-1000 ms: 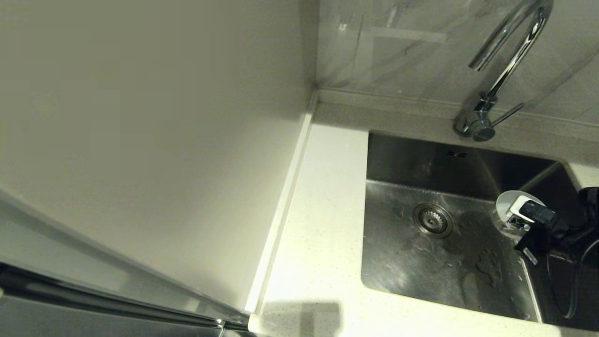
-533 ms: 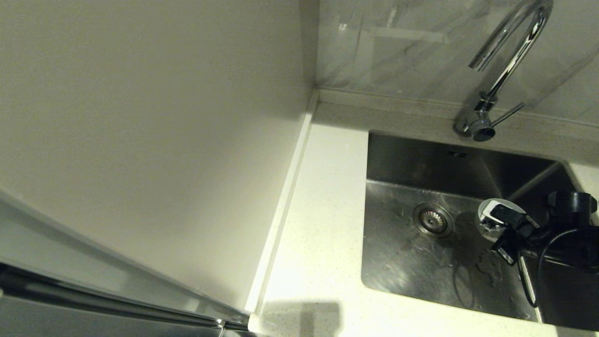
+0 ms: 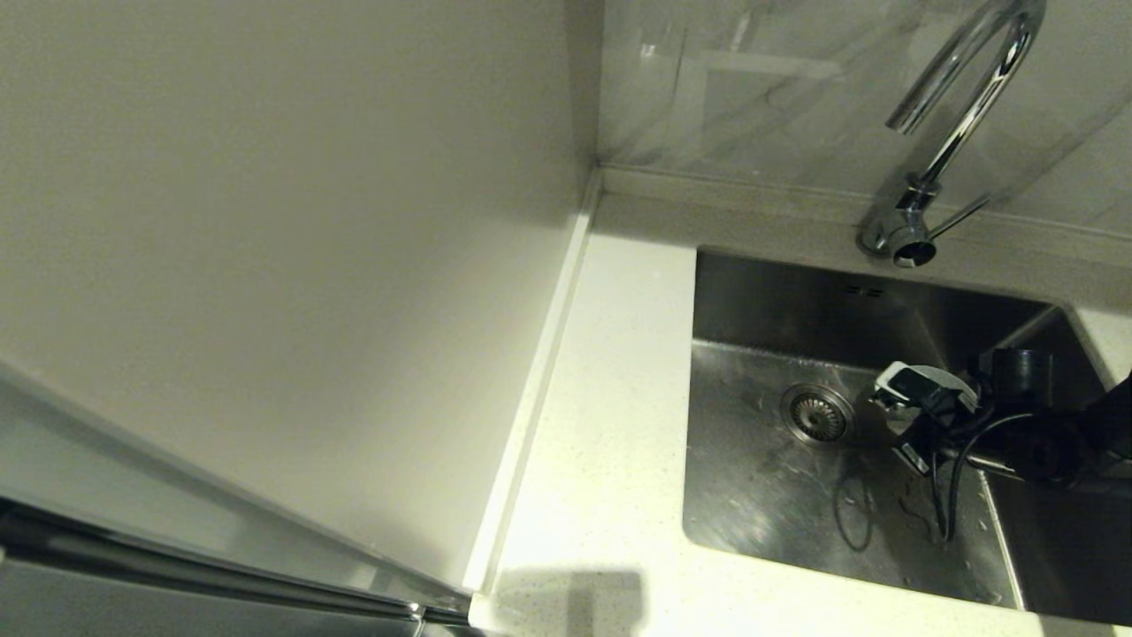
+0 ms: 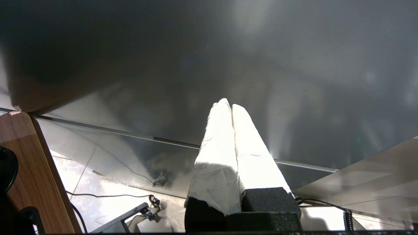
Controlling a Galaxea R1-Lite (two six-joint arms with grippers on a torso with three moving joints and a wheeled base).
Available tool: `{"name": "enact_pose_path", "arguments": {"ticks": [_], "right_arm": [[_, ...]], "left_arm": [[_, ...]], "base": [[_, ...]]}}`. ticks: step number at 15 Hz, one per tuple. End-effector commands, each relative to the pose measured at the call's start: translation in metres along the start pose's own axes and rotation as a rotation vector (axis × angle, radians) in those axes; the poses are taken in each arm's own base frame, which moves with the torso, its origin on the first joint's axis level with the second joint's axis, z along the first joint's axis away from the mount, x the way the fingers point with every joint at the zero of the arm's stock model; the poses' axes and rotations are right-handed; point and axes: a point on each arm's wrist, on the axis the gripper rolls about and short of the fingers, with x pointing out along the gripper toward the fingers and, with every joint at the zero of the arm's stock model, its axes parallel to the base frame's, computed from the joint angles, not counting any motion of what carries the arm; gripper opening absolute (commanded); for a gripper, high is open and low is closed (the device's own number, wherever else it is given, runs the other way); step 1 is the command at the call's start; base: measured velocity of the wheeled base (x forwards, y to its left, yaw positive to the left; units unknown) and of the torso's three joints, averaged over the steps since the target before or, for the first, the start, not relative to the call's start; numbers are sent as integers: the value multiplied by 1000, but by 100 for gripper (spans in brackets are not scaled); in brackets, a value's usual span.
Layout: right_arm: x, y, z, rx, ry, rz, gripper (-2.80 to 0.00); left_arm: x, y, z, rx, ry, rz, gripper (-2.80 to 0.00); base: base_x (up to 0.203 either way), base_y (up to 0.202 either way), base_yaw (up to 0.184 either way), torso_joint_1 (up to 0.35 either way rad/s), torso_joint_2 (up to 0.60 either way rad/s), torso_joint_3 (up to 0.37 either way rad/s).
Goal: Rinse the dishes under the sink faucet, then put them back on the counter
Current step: Put a bowl into the sink
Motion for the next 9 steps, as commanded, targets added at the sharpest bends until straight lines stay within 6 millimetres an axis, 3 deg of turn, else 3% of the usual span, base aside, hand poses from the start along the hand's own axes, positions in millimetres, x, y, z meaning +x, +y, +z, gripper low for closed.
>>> {"name": "enact_pose_path", "arguments": {"ticks": [1, 5, 6, 9], "right_arm": [[12, 0, 4, 23, 27, -41, -280], [19, 0, 3, 37, 56, -44, -280], [20, 1, 2, 37, 62, -45, 0], [25, 8, 7, 66, 57, -34, 0]], "left_arm": [[0, 0, -1, 0, 3, 0, -280], [0, 0, -1, 0, 3, 0, -280], [0, 0, -1, 0, 3, 0, -280], [0, 0, -1, 0, 3, 0, -280]], "base": [[0, 0, 0, 0, 0, 0], [0, 0, 0, 0, 0, 0], [0, 0, 0, 0, 0, 0], [0, 0, 0, 0, 0, 0]]}}
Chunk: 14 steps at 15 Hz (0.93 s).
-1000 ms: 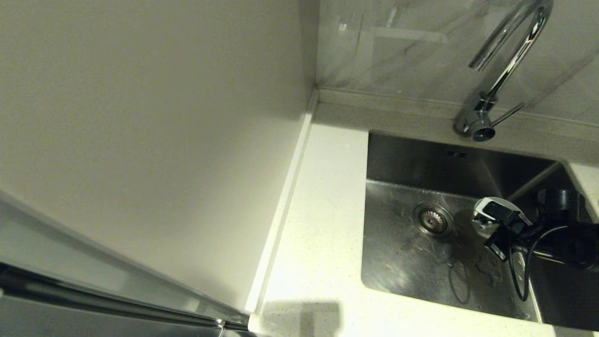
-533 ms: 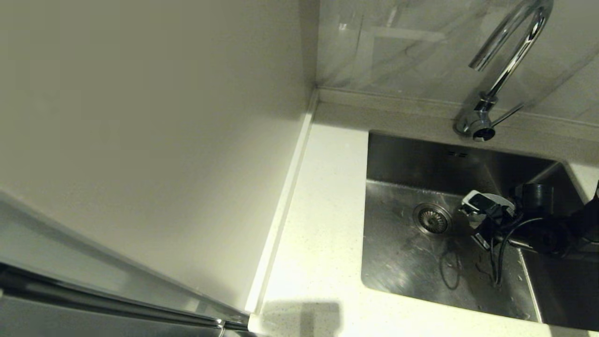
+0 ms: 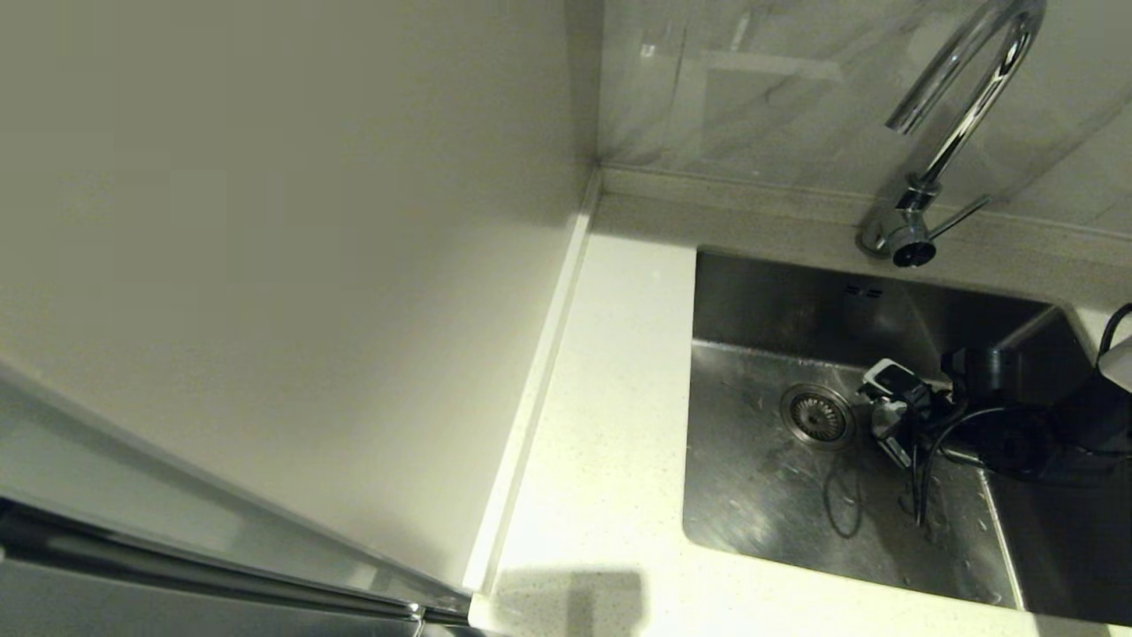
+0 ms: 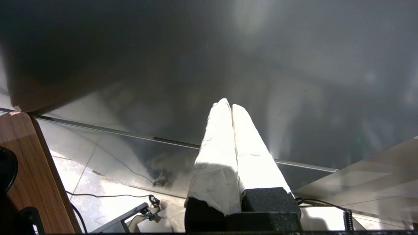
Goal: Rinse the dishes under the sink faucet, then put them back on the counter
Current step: Put a bowl into the sink
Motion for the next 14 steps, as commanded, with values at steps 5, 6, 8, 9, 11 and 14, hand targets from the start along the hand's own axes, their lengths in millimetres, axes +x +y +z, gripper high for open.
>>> {"name": "enact_pose_path", "arguments": {"ticks": [5, 6, 8, 9, 11, 14], "right_arm": [[-18, -8, 14, 52, -37, -24, 0], [-32, -15, 21, 84, -58, -42, 0], [-72, -35, 30, 162, -86, -70, 0], [-93, -43, 30, 199, -71, -57, 0], [-138, -68, 23, 288, -35, -17, 0], [-204, -123, 21, 391, -89, -21, 0]], "left_arm": [[0, 0, -1, 0, 2, 0, -280], [0, 0, -1, 0, 2, 0, -280], [0, 0, -1, 0, 2, 0, -280], [0, 0, -1, 0, 2, 0, -280], [0, 0, -1, 0, 2, 0, -280], [0, 0, -1, 0, 2, 0, -280]], "base": [[0, 0, 0, 0, 0, 0], [0, 0, 0, 0, 0, 0], [0, 0, 0, 0, 0, 0], [0, 0, 0, 0, 0, 0], [0, 0, 0, 0, 0, 0], [0, 0, 0, 0, 0, 0]]}}
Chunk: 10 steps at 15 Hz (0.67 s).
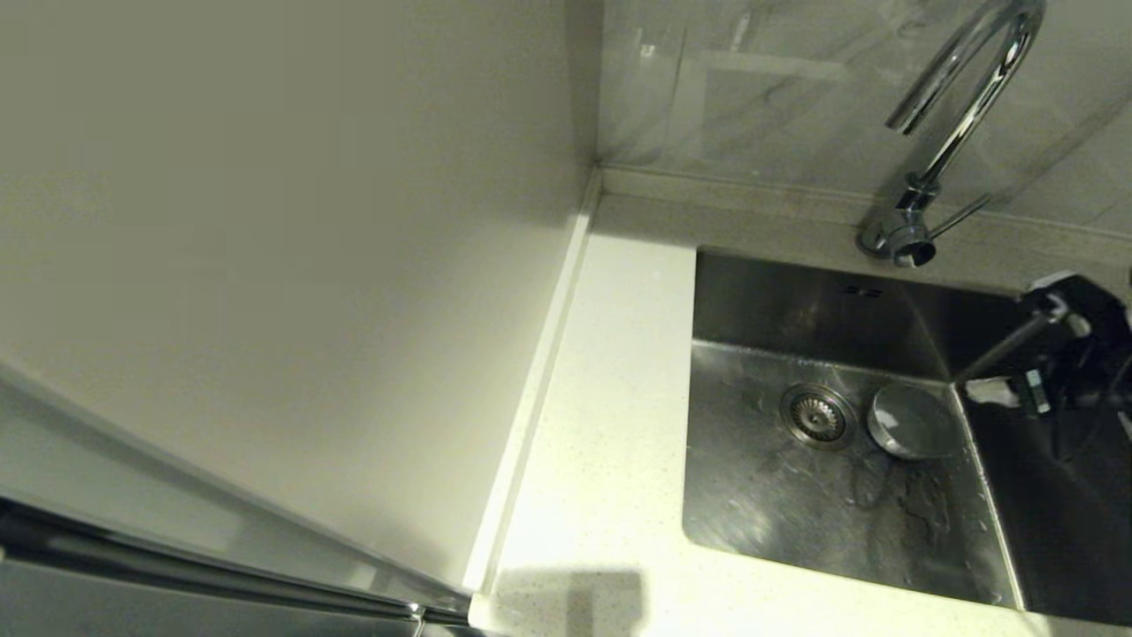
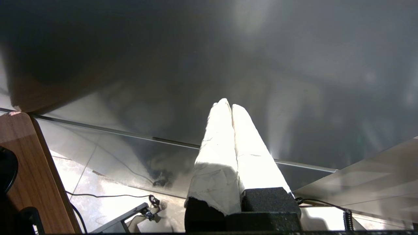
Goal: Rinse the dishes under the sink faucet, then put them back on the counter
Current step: Put a bowl into the sink
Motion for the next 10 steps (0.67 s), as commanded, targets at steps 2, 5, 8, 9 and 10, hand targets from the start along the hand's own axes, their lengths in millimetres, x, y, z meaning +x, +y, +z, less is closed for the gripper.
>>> {"name": "enact_pose_path", "arguments": {"ticks": [2, 5, 8, 9, 10], "right_arm": [[-84, -45, 30, 53, -84, -90, 0], [-103, -70, 38, 4, -45, -237, 0], [-93, -86, 28, -67, 83, -335, 0], [-93, -91, 25, -75, 114, -367, 0], [-92, -92, 22, -85, 136, -371, 0]], "left_arm": [[0, 0, -1, 0, 3, 0, -280], [0, 0, -1, 0, 3, 0, -280], [0, 0, -1, 0, 3, 0, -280], [0, 0, -1, 0, 3, 0, -280], [0, 0, -1, 0, 3, 0, -280]], "base": [[0, 0, 0, 0, 0, 0], [0, 0, 0, 0, 0, 0], [0, 0, 0, 0, 0, 0], [0, 0, 0, 0, 0, 0], [0, 0, 0, 0, 0, 0]]}}
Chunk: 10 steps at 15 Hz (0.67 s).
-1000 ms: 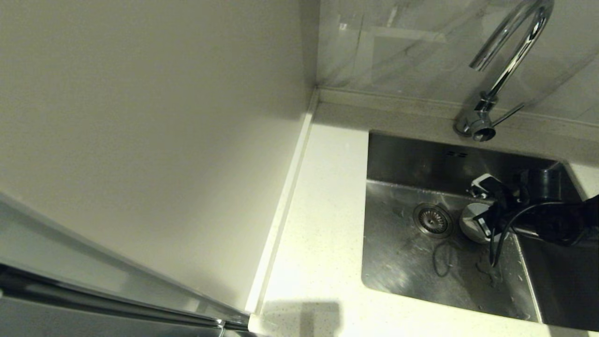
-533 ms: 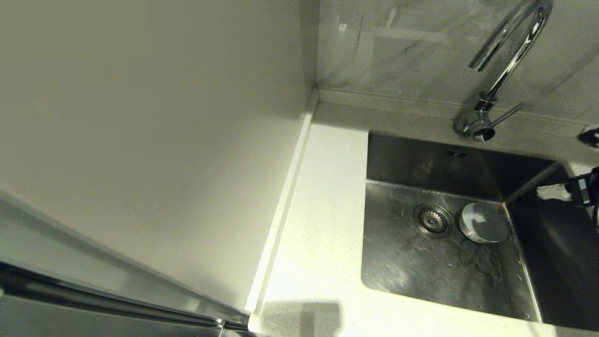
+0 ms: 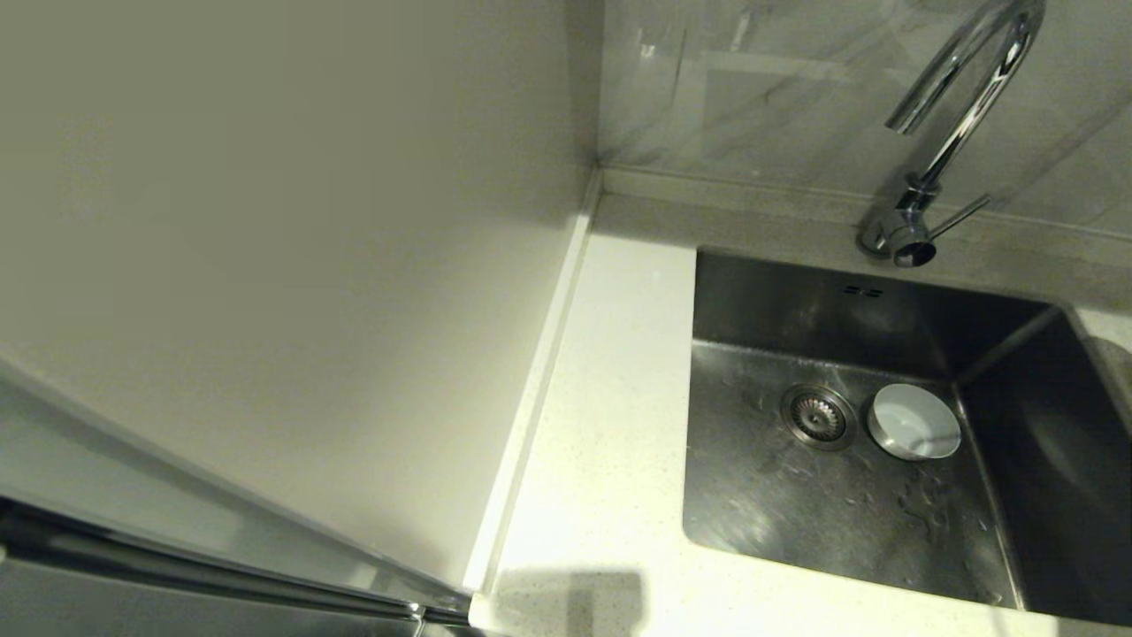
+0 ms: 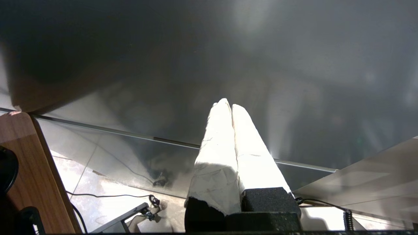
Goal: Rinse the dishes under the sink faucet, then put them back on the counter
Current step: Put a bowl into the sink
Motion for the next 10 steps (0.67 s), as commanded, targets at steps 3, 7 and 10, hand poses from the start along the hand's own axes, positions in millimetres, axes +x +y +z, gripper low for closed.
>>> {"name": "enact_pose_path", "arguments": {"ticks": [3, 7, 10], "right_arm": [[10, 0, -11, -24, 117, -20, 0], [5, 7, -18, -14, 160, 100, 0], [-8, 2, -14, -6, 194, 145, 0]], "left_arm": [[0, 0, -1, -1, 3, 0, -280], [0, 0, -1, -1, 3, 0, -280], [0, 0, -1, -1, 3, 0, -280]], "base": [[0, 0, 0, 0, 0, 0], [0, 0, 0, 0, 0, 0], [0, 0, 0, 0, 0, 0]]}}
